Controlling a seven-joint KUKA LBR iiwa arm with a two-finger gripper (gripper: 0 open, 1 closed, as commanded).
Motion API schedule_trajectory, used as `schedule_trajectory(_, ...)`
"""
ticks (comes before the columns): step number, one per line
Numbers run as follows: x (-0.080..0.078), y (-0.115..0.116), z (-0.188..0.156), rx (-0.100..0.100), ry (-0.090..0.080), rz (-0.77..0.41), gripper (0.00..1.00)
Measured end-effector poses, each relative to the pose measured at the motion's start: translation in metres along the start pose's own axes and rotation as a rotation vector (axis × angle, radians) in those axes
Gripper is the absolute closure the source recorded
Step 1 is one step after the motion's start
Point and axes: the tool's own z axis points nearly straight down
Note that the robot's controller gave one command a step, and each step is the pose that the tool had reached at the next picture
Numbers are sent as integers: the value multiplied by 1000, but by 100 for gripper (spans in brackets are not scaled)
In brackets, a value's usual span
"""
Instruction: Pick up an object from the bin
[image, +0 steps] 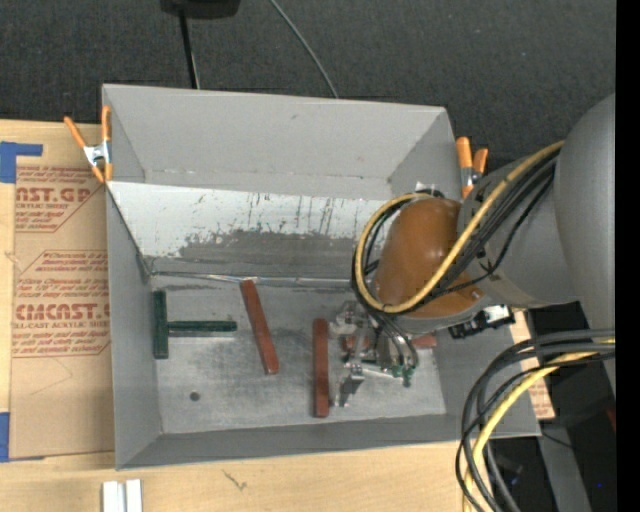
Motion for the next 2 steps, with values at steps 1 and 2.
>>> schedule_trajectory(1, 0, 0, 0, 0, 0, 0, 0)
schedule_trajectory(2, -65, -44, 7, -3, 0, -14, 0)
